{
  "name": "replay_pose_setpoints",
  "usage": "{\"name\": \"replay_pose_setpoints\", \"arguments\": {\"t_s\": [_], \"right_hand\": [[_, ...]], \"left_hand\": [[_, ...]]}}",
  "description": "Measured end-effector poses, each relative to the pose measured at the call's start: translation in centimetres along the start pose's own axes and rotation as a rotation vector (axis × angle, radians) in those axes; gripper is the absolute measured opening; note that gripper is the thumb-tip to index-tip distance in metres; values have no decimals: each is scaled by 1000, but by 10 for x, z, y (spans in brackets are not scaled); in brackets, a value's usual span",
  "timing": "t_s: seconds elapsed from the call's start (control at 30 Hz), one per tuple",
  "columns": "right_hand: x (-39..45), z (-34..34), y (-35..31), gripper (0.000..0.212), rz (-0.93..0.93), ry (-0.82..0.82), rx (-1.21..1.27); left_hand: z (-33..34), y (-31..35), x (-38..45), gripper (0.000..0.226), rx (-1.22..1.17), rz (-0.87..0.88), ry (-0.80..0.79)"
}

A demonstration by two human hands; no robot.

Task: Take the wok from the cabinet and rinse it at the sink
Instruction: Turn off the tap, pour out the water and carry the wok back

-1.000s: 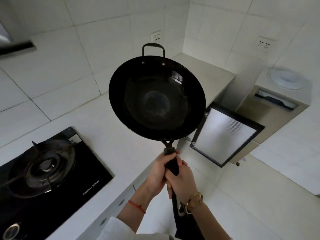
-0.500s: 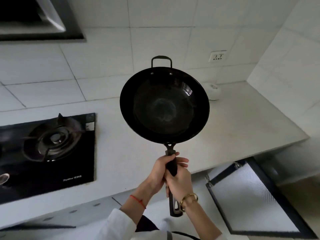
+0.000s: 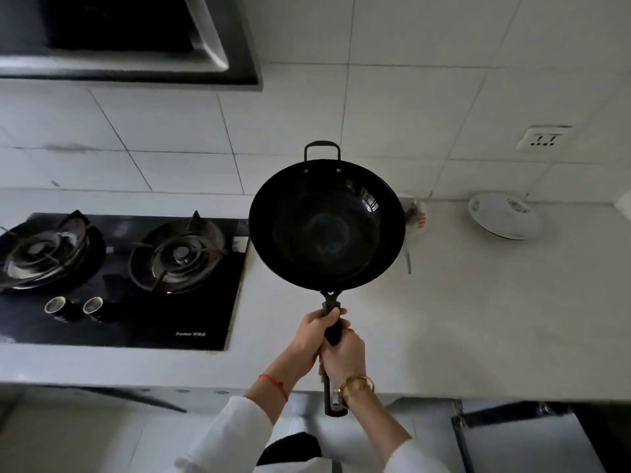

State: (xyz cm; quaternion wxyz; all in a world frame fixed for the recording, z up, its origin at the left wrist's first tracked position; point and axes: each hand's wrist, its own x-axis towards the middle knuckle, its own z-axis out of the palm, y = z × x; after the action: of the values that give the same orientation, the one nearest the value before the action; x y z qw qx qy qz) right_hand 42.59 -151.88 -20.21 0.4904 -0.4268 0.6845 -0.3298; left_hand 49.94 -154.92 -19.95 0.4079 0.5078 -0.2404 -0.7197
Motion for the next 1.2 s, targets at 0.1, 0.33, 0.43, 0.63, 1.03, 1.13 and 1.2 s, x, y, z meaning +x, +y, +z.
{"name": "replay_pose_setpoints", "arguments": {"t_s": [0.1,0.33,0.43,0.63,1.03,1.13,1.2], "right_hand": [[15,19,-6,13,4,-10,-5],[45,56,-12,13,32,10,-59],[53,66,-12,12,57,-1,-54],[61,77,-7,10,96,-14,-75],[79,86,8,9,115,-16,-92],[80,93,11,10,135,9,-98],[80,97,12,11,151,28,-94]], "left_hand": [[-16,8,13,24,-27,-20,17],[-48,23,46,19,-38,-82,11],[-58,26,55,18,-27,-109,25],[-70,22,65,17,-35,-148,38],[-75,15,80,17,-39,-185,64],[-80,15,81,16,-15,-188,49],[-83,16,81,17,5,-187,42]]}}
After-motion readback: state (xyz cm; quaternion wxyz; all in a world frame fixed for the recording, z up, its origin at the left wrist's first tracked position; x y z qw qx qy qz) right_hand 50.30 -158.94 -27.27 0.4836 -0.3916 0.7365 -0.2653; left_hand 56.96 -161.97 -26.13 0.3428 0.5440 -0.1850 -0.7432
